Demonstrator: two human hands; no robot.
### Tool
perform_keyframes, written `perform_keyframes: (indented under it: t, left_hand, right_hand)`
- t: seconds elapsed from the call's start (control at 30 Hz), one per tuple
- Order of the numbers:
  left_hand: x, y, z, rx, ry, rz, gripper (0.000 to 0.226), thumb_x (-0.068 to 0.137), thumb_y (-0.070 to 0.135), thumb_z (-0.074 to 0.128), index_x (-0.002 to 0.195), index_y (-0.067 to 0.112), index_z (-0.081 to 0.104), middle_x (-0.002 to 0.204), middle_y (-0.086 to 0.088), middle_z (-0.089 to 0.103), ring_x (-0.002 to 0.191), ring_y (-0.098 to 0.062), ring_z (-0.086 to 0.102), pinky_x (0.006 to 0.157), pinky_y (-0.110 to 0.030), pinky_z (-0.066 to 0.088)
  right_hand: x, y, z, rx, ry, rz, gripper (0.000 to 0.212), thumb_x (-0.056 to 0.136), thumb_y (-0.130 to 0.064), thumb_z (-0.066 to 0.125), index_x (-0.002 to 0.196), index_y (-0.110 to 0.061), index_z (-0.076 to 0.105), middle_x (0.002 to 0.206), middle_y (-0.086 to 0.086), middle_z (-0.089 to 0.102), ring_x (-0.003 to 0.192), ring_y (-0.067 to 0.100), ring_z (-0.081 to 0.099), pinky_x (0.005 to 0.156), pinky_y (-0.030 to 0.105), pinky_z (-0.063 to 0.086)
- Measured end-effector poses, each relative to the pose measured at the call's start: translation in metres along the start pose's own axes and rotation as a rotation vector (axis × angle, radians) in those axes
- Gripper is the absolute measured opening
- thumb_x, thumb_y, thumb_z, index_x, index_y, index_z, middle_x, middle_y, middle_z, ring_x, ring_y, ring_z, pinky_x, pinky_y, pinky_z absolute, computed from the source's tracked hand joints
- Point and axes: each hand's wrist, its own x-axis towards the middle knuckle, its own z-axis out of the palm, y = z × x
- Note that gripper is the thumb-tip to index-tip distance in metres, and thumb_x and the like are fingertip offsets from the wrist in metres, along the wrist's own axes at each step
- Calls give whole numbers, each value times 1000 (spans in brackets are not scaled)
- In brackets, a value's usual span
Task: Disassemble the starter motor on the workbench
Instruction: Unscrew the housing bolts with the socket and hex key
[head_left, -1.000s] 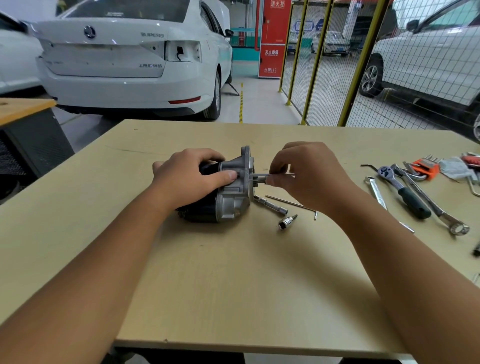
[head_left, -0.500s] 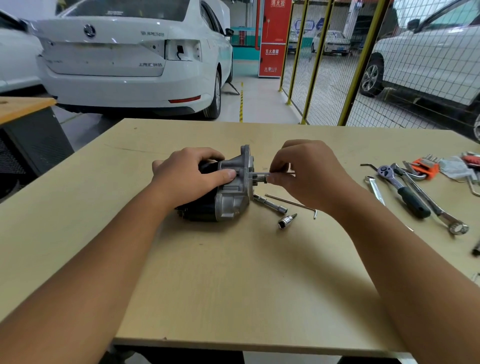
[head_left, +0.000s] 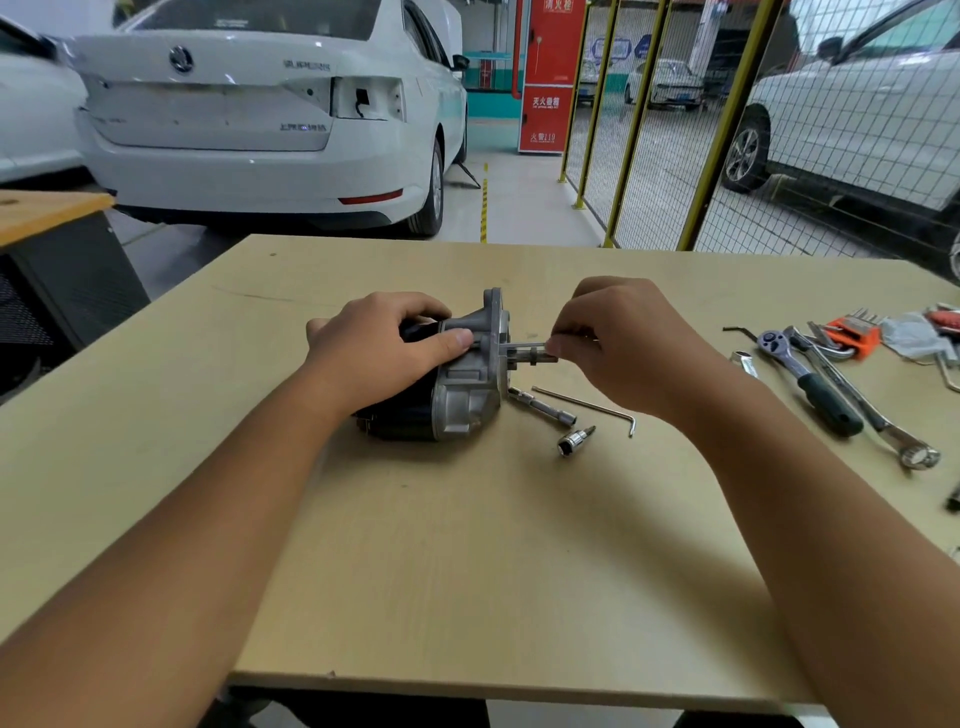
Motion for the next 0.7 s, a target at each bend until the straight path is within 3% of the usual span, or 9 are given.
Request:
perform_keyframes:
  t: [0.13,0.27,0.37,0.5,0.6,0.7]
  left_hand:
    - [0,-1,0,3,-12,0,58,64,88,51,109,55,66,107,29,65,104,-6,51,91,-40,24]
    - [-1,-1,-1,20,-18,3,69,60,92,47,114,54,66,112,28,66,108,-7,53,92,-41,25]
    - [-2,0,-1,12,-9,4,65,65,92,44,113,53,66,111,28,67,108,-7,54,91,-41,25]
    - [-2,1,-1,11,-3,1,55,73,86,46,111,52,67,111,28,68,112,-11,57,92,-41,26]
    - [-3,2,-2,6,-5,-3,57,70,86,48,111,51,68,112,27,68,113,-12,57,92,-41,27]
    - [-2,2,-2,8,-6,-2,59,68,86,51,112,51,68,113,26,68,115,-12,57,92,-41,26]
  right_hand:
    - [-1,-1,-1,-25,20,21,10,87,-31,74,87,-22,75,84,-12,57,80,16,55,75,42,51]
    - [-1,0,0,4,16,32,11,87,-32,75,86,-22,70,82,-12,58,77,14,53,68,35,47]
    - [-2,1,2,59,-23,33,12,92,-31,69,88,-20,68,76,-9,59,70,8,51,61,30,41]
    - [-2,-1,3,61,-54,0,22,99,-26,57,90,-12,72,80,1,59,78,19,53,70,37,44]
    - [-1,-2,2,45,-12,-12,18,97,-23,61,92,-12,75,82,-1,61,78,16,53,70,32,41]
    - [-1,-4,1,7,2,-15,13,93,-26,68,92,-16,76,82,-5,61,79,16,55,74,38,49]
